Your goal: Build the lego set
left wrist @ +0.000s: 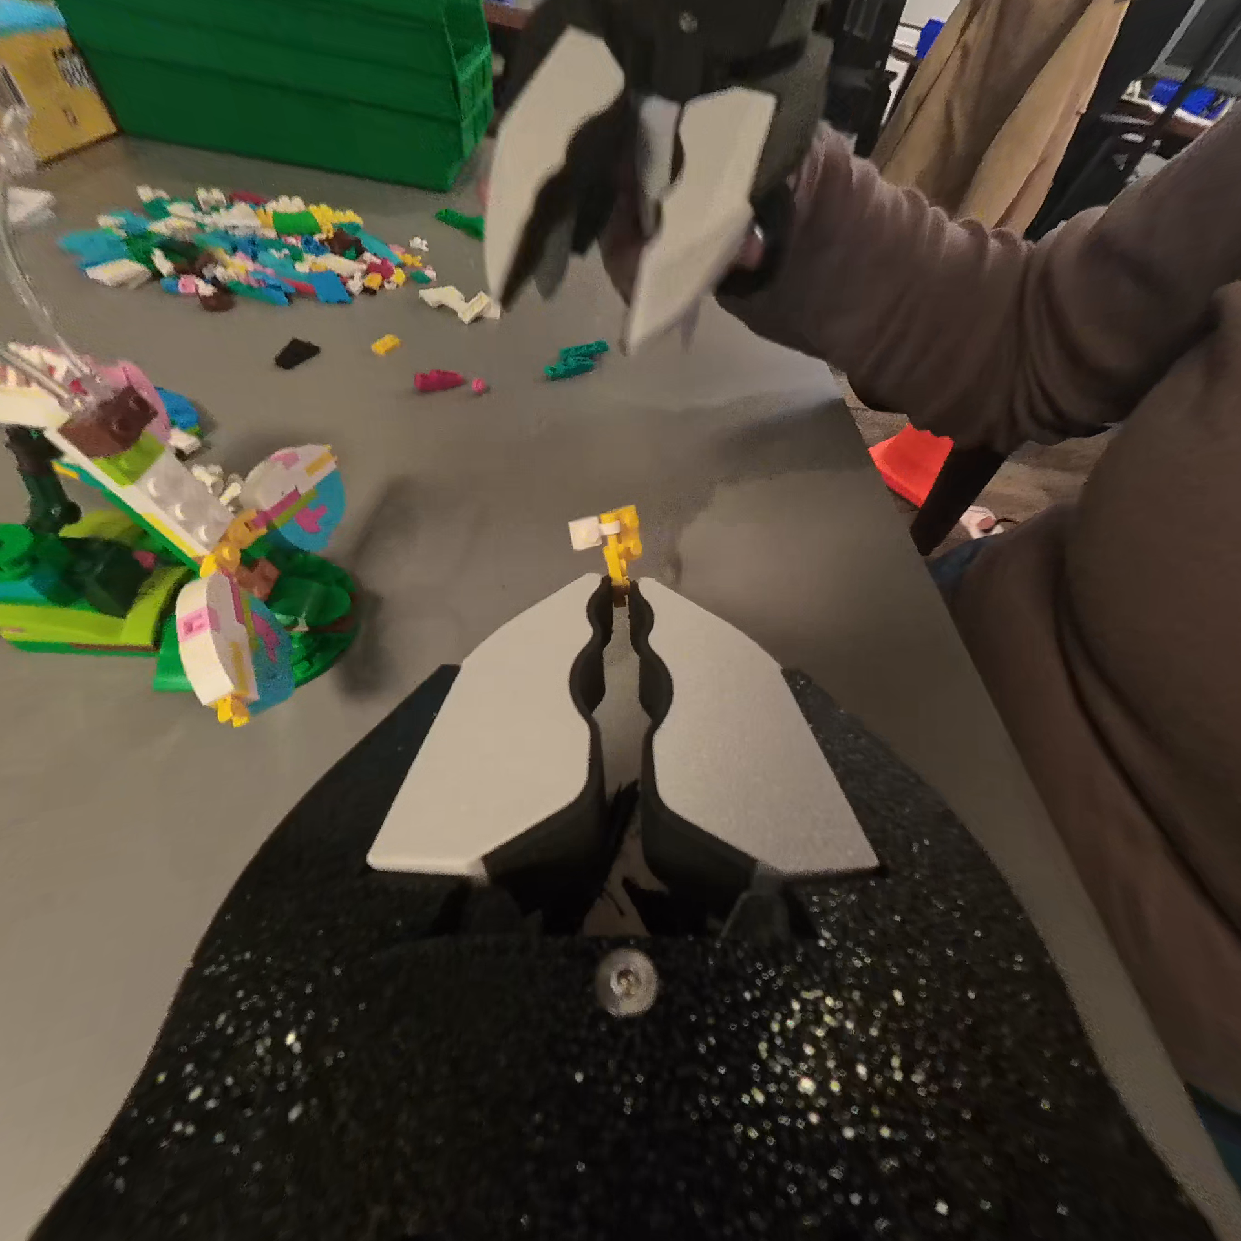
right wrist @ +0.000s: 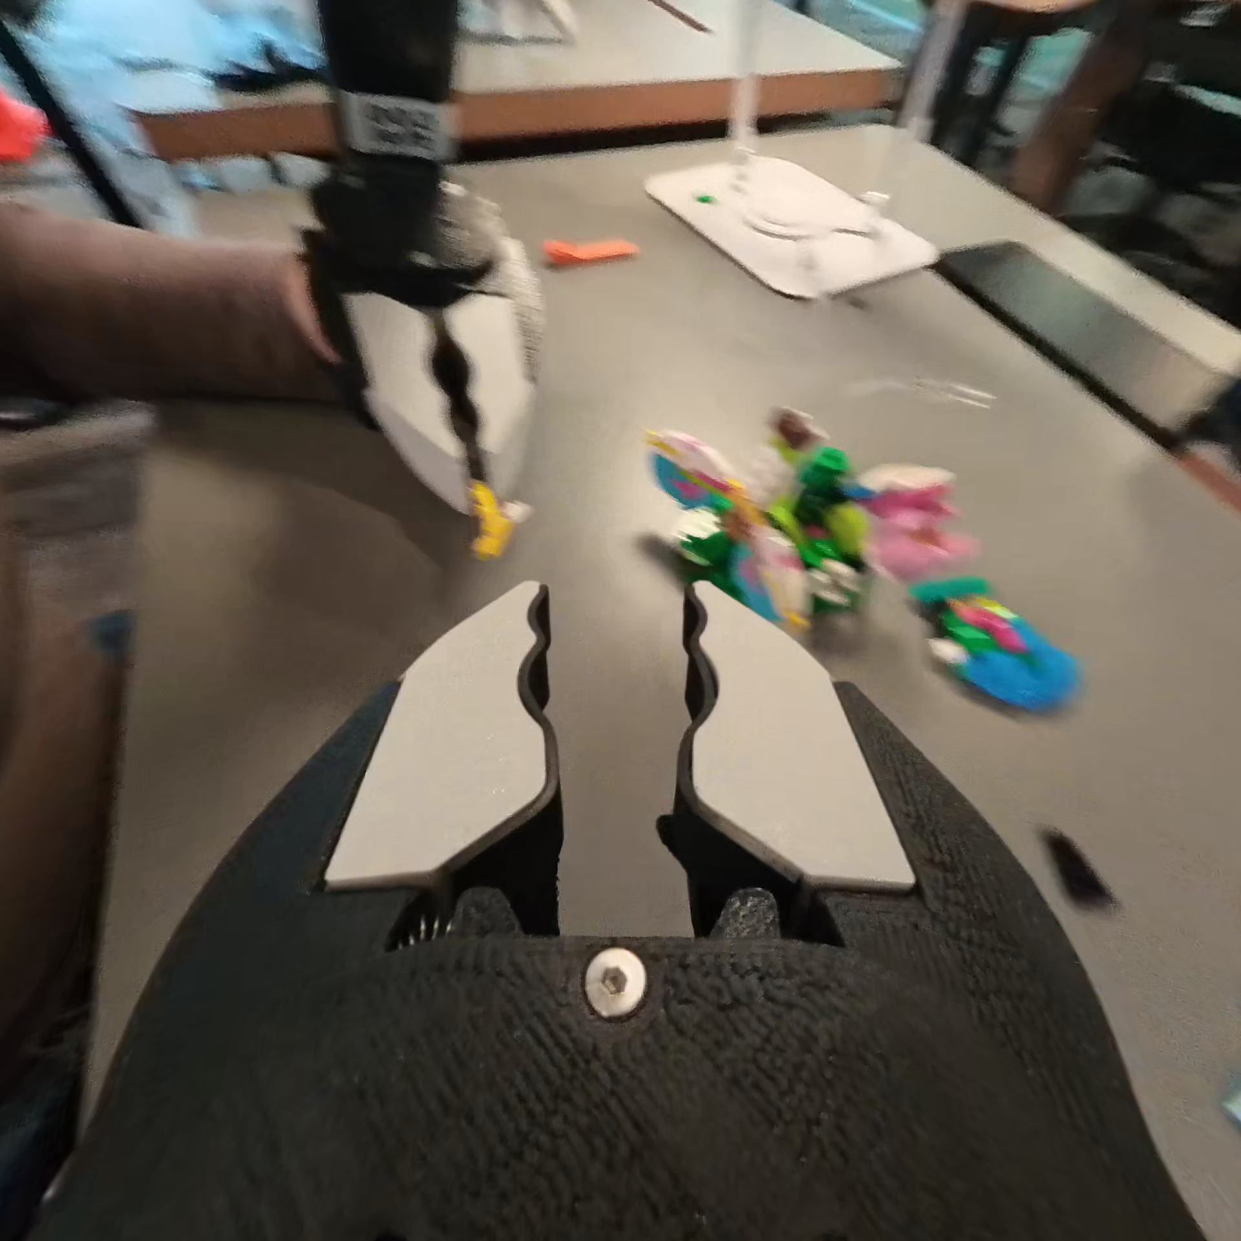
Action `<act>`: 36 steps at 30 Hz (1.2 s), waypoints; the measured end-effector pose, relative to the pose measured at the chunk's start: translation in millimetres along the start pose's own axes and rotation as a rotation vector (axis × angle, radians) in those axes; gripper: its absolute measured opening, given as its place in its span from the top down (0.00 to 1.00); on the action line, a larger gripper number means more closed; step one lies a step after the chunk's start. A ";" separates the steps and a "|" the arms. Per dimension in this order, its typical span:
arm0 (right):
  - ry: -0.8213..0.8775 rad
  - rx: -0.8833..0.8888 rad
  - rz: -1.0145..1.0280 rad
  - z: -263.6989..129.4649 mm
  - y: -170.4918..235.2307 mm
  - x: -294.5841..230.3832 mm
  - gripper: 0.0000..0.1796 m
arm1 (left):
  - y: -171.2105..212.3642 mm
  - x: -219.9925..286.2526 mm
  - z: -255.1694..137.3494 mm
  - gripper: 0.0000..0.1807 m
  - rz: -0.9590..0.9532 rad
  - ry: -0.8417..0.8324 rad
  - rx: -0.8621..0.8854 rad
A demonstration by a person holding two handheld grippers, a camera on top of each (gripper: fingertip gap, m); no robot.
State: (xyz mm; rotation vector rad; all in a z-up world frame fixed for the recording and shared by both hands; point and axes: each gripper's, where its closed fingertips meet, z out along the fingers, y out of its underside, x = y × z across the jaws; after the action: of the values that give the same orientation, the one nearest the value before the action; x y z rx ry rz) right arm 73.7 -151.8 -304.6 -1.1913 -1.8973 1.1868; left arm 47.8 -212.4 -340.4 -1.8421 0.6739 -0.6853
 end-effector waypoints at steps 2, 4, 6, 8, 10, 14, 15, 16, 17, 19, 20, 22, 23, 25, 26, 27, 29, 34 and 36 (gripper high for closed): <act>-0.106 0.019 0.003 16.4 -4.1 -24.9 0.80 | -3.4 2.2 -0.1 0.98 0.029 -0.003 0.018; -0.176 0.015 0.018 27.8 -5.5 -39.9 0.82 | -6.7 3.7 -0.5 0.98 0.051 -0.005 0.036; -0.195 -0.010 0.024 36.3 -3.2 -45.1 0.83 | -9.0 4.5 -1.1 0.98 0.074 -0.012 0.047; -0.199 -0.016 0.047 41.6 -2.6 -46.5 0.86 | -10.3 4.7 -1.5 0.98 0.098 -0.024 0.051; -0.202 -0.020 0.080 44.4 -1.6 -46.7 0.88 | -11.1 5.2 -1.4 0.98 0.127 -0.037 0.050; -0.167 -0.006 0.101 45.9 -1.2 -41.0 0.91 | -11.0 5.1 -0.5 0.98 0.207 -0.078 0.029; -0.170 0.006 0.125 45.8 -3.0 -40.0 0.91 | -10.0 4.5 -0.1 0.98 0.240 -0.096 0.014; -0.181 0.014 0.155 46.0 -4.6 -39.8 0.91 | -8.7 4.8 0.8 0.98 0.279 -0.111 -0.004; -0.191 0.013 0.178 46.4 -5.0 -39.9 0.91 | -7.0 5.2 1.9 0.98 0.323 -0.127 -0.025; -0.187 -0.010 0.192 48.9 -2.5 -38.9 0.95 | -3.0 5.3 4.2 0.98 0.412 -0.163 -0.072; -0.185 -0.029 0.191 50.4 -0.2 -39.4 0.95 | -2.2 5.7 5.2 0.98 0.446 -0.177 -0.085; -0.189 -0.070 0.188 52.4 4.6 -41.3 0.96 | -1.2 5.6 6.5 0.98 0.470 -0.191 -0.100; -0.188 -0.080 0.188 52.8 5.9 -41.5 0.97 | 0.1 5.4 6.8 0.98 0.463 -0.188 -0.107; -0.186 -0.083 0.192 52.8 6.4 -40.3 0.97 | 0.3 4.6 7.2 0.98 0.440 -0.186 -0.103; -0.176 -0.076 0.180 52.8 5.9 -39.3 0.98 | 0.0 3.3 7.0 0.98 0.412 -0.190 -0.106; -0.155 -0.061 0.148 53.0 4.7 -38.2 0.98 | -0.7 1.6 6.5 0.98 0.369 -0.192 -0.105; -0.083 -0.032 0.033 52.0 0.7 -36.3 0.98 | -3.5 -0.7 3.7 0.98 0.253 -0.168 -0.073; 0.122 0.084 -0.242 31.5 -25.4 -33.6 0.98 | -20.6 -20.4 -21.7 0.98 0.002 -0.151 0.110; 0.119 0.121 -0.216 25.4 -27.4 -33.5 0.98 | -29.8 -20.1 -27.6 0.98 -0.037 -0.126 0.186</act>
State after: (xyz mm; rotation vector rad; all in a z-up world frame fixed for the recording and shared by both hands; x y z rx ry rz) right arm 56.5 -197.0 -291.4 -0.9450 -1.7876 1.0734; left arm 18.4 -205.3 -306.7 -1.7130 0.4789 -0.6287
